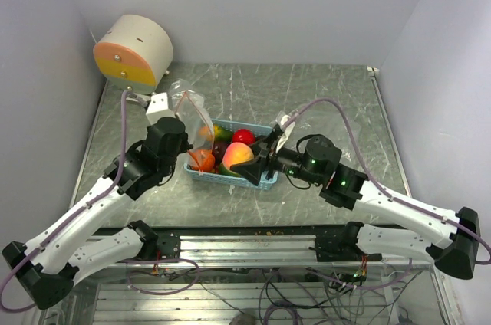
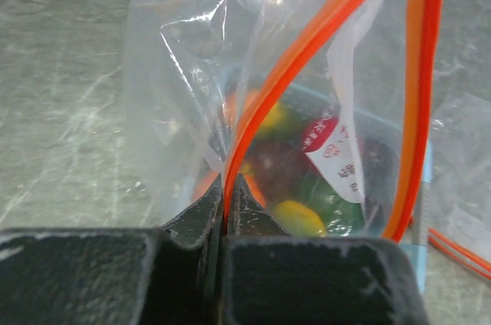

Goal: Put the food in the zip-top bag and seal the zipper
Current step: Place the fake fruit in the zipper food storage bag, then pick up the fake vegetable from the bin, then place the fake vegetable in the zipper food storage bag, then pick up the fake vegetable from the bin, then place the fake vegetable in the zipper food storage bag.

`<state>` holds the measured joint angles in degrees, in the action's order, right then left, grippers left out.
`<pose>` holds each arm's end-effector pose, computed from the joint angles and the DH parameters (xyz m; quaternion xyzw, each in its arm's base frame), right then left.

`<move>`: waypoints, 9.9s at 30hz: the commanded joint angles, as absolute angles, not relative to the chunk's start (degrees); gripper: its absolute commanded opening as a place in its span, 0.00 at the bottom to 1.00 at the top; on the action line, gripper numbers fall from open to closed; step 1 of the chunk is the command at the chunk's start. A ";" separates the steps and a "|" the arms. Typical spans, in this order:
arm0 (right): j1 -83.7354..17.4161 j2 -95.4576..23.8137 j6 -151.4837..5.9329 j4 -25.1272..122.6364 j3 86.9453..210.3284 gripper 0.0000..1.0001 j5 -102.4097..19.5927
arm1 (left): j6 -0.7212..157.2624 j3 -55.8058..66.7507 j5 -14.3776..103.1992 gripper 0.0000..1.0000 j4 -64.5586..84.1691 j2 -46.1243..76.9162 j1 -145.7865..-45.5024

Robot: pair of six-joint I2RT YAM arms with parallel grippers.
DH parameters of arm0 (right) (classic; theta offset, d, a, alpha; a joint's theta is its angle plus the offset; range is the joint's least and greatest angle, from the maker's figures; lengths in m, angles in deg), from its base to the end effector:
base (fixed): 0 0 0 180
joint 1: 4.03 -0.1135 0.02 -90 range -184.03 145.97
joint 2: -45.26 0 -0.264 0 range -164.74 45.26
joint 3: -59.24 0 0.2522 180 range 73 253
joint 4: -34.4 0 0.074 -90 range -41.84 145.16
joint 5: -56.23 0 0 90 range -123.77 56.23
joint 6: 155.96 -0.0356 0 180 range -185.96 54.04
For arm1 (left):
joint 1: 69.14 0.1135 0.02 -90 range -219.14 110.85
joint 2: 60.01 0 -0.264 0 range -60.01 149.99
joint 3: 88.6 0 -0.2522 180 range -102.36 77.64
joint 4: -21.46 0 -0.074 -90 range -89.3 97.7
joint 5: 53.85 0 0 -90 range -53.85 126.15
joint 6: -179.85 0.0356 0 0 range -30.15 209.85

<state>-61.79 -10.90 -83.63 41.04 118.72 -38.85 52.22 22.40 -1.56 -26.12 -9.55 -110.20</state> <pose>0.1222 0.1996 0.3410 -0.2776 0.6721 0.4449 0.5227 0.1503 -0.1021 0.3477 -0.1394 0.8201 -0.0889 0.5478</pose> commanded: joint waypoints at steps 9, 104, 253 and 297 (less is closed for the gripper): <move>-61.86 -13.21 -81.86 30.78 119.19 0.35 -53.88 | 51.60 21.19 14.06 0.07 -13.72 -1.47 -109.92; -61.51 -55.12 -83.81 31.49 136.83 0.92 -35.41 | 47.08 16.36 -13.16 0.07 -50.41 -21.25 -109.88; -52.41 -53.85 -97.77 45.70 135.45 0.70 -7.40 | 46.95 28.08 -1.20 0.07 -37.03 -19.14 -109.93; -67.78 -50.71 -81.30 23.06 136.73 0.99 -26.13 | 47.48 25.97 2.74 0.07 -37.47 -21.08 -109.93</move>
<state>-65.66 -49.48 -86.28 17.44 134.23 -35.72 46.98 28.56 1.93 -37.79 -21.60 -109.98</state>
